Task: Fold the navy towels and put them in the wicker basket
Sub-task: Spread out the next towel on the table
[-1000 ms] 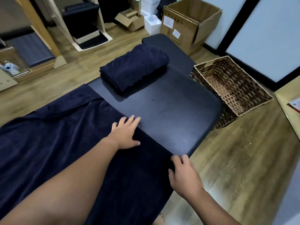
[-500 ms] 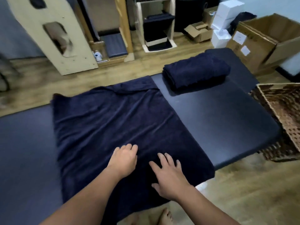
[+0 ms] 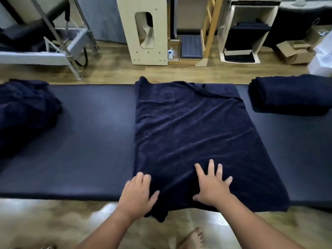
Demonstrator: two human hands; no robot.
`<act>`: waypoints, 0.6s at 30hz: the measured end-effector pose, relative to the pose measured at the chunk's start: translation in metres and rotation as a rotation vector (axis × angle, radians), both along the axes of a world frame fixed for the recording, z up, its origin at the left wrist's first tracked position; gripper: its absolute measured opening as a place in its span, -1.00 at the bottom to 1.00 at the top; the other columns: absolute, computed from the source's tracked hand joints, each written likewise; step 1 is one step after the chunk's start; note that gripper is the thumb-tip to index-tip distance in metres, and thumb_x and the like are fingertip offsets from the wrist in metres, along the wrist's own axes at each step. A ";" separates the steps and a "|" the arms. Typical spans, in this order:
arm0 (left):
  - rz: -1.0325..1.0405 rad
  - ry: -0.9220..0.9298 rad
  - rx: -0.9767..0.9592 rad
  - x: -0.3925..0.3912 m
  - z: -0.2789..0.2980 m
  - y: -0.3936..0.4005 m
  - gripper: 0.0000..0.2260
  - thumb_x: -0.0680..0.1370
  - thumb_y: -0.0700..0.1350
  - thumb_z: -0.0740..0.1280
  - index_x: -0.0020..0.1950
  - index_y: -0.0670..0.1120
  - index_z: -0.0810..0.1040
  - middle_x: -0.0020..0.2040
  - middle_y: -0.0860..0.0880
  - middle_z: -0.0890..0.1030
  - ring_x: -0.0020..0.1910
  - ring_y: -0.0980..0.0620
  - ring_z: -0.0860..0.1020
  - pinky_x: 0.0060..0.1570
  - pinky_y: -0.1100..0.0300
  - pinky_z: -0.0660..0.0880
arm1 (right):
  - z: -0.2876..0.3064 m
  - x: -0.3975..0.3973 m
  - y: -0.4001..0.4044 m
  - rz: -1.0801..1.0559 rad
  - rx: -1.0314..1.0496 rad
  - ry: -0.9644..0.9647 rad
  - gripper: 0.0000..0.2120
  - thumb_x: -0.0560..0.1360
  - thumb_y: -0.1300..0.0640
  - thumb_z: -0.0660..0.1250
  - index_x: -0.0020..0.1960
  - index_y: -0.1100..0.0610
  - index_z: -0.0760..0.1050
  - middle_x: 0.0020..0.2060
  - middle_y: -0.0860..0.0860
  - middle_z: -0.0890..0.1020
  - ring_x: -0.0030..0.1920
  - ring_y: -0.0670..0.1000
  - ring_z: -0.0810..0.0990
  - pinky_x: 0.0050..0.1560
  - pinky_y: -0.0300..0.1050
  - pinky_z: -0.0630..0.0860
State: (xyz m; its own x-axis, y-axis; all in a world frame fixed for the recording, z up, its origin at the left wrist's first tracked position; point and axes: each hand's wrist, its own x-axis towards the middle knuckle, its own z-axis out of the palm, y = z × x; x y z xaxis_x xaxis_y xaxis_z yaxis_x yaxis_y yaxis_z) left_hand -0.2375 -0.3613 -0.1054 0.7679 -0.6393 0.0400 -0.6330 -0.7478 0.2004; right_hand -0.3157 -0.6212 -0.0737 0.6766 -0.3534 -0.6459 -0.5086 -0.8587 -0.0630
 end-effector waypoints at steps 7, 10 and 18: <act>0.269 0.251 0.051 -0.041 -0.014 0.047 -0.08 0.18 0.45 0.39 0.33 -0.15 0.41 0.06 -0.01 0.39 0.00 -0.09 0.53 -0.16 0.02 0.61 | 0.004 -0.014 0.075 0.227 0.007 -0.112 -0.03 0.49 -0.04 0.41 0.59 -0.16 -0.25 0.59 0.09 -0.31 0.58 0.29 -0.27 0.44 0.43 0.13; 0.289 0.325 -0.004 -0.037 -0.012 0.045 -0.55 0.31 0.19 0.43 0.01 -0.06 0.42 -0.04 -0.03 0.42 -0.01 -0.17 0.54 -0.10 -0.06 0.55 | -0.003 -0.020 0.094 0.201 0.016 -0.085 0.03 0.47 -0.10 0.43 0.58 -0.19 -0.32 0.58 0.08 -0.37 0.57 0.29 -0.34 0.41 0.51 0.09; 0.366 0.491 -0.561 -0.045 0.011 0.023 -0.58 0.42 -0.11 0.47 0.18 0.09 0.39 0.02 0.08 0.59 -0.02 -0.05 0.59 -0.03 0.00 0.55 | -0.001 -0.013 0.087 0.084 0.149 -0.120 -0.02 0.40 -0.23 0.48 0.54 -0.30 -0.15 0.58 -0.07 -0.32 0.58 0.21 -0.33 0.37 0.57 0.10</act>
State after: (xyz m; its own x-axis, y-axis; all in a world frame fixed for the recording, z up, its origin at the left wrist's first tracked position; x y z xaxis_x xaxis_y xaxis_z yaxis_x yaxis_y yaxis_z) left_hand -0.2823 -0.3383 -0.0948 0.9368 -0.3305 -0.1152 -0.1127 -0.5964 0.7947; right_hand -0.3284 -0.5342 -0.0748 0.7751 -0.1993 -0.5996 -0.4170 -0.8743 -0.2483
